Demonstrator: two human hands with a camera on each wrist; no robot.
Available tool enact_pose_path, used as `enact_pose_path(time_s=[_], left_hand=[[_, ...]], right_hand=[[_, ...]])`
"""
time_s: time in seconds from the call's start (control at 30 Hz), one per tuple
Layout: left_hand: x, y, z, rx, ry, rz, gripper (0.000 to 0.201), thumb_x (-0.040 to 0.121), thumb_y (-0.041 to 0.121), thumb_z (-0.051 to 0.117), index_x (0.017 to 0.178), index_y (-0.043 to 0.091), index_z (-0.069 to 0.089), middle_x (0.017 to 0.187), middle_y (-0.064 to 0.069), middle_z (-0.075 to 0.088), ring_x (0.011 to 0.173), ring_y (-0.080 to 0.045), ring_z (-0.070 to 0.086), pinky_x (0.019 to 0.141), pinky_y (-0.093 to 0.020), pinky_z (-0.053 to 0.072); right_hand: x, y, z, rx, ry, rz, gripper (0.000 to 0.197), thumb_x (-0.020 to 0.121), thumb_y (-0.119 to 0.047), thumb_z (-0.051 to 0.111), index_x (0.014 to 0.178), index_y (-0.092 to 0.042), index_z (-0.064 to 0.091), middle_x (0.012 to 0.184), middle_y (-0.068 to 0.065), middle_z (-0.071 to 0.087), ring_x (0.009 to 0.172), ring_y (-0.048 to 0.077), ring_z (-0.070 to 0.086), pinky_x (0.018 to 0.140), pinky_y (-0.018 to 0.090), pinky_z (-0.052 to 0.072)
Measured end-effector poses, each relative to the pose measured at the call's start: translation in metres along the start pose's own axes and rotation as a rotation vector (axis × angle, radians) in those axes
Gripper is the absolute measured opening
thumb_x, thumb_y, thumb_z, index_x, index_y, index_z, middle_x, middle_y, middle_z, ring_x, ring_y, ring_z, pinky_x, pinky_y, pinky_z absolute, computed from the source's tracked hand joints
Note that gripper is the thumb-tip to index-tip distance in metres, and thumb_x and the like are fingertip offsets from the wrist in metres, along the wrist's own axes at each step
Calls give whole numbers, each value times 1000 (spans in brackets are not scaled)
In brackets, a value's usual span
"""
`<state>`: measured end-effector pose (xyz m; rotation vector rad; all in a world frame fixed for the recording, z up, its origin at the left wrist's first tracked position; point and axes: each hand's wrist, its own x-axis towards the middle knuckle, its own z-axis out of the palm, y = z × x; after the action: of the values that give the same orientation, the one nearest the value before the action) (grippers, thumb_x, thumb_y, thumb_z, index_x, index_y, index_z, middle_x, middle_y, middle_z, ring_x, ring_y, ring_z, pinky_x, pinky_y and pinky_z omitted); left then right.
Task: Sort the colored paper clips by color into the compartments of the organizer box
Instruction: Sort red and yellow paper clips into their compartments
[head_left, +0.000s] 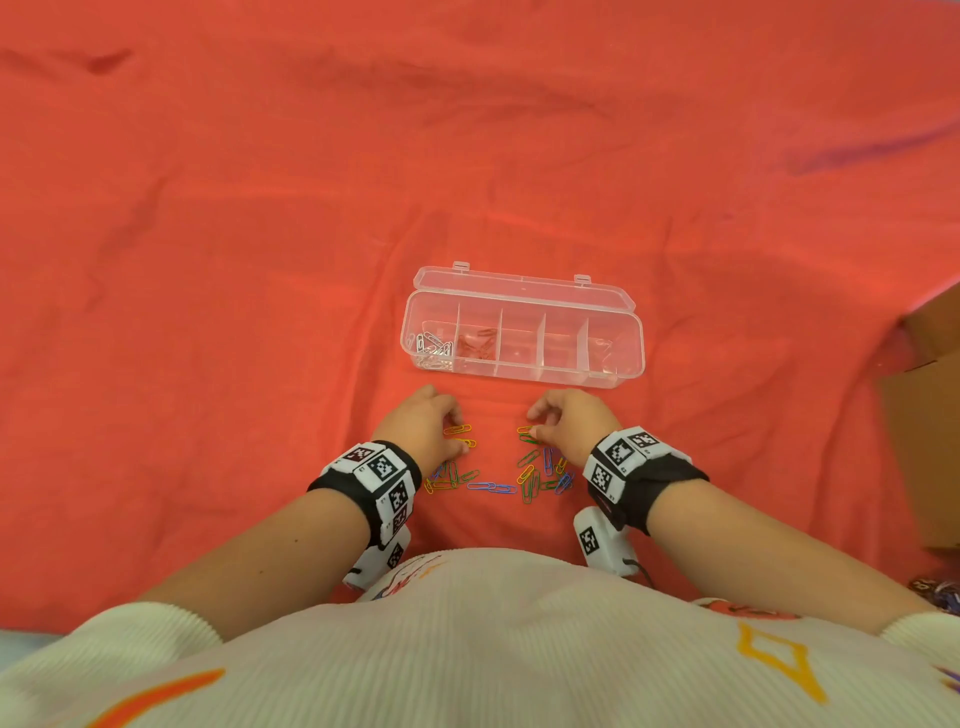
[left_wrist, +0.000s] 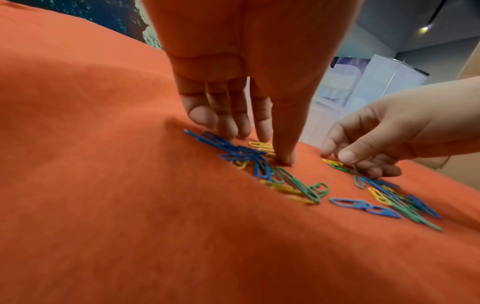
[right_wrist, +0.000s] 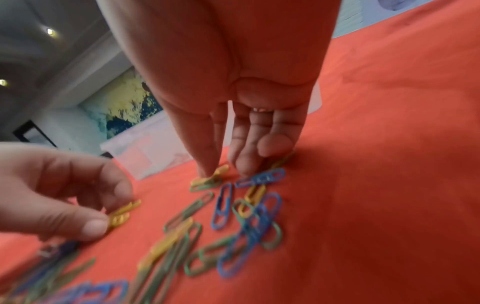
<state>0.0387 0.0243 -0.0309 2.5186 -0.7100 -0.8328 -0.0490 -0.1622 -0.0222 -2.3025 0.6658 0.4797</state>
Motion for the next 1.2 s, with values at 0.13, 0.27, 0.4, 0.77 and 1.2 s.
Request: enact_pose_path(time_s=[0.13,0.27,0.4,0.77,1.2], left_hand=[[0,2,5,17,-32,15,17,72,23,72,86,17,63,91,2,44,92,-22,57,85,-36,48],[0,3,6,57,-64,36,12,77,23,66,87,16,64,91,1,47,94,-23,58,84,-34,48],[-3,6,3,137,-87,66,13,80,25,60,90,17,63,104,-4,58,96,-23,59,82,-36,47],[-4,15,-9,149,-109,134,17,80,19,57,94,13,65,100,-6,68,93,-25,61,81,-34,49],[21,62,-54,-229,240,259,23,77,10,59,99,12,66,64,6,52,64,-14,48,71,-27,46]], right_hand=[[-1,2,7,-58,18,10,7,79,-18,68,84,-19,64,79,-4,51,72,15,52,60,23,35],[-2,1,6,-110,-25,13,10,80,-18,67,76,-21,59,88,-1,51,76,15,52,70,24,37],[-5,-2,4,-128,-50,13,11,79,-12,65,76,-21,59,82,-3,56,76,15,55,70,24,42],[-8,-9,-7,82,-27,35,16,79,-8,61,87,-16,73,62,-11,57,51,5,52,62,24,49],[-5,-34,-44,366,219,-22,6,80,-17,67,79,-21,72,44,-13,57,29,0,49,47,13,41]])
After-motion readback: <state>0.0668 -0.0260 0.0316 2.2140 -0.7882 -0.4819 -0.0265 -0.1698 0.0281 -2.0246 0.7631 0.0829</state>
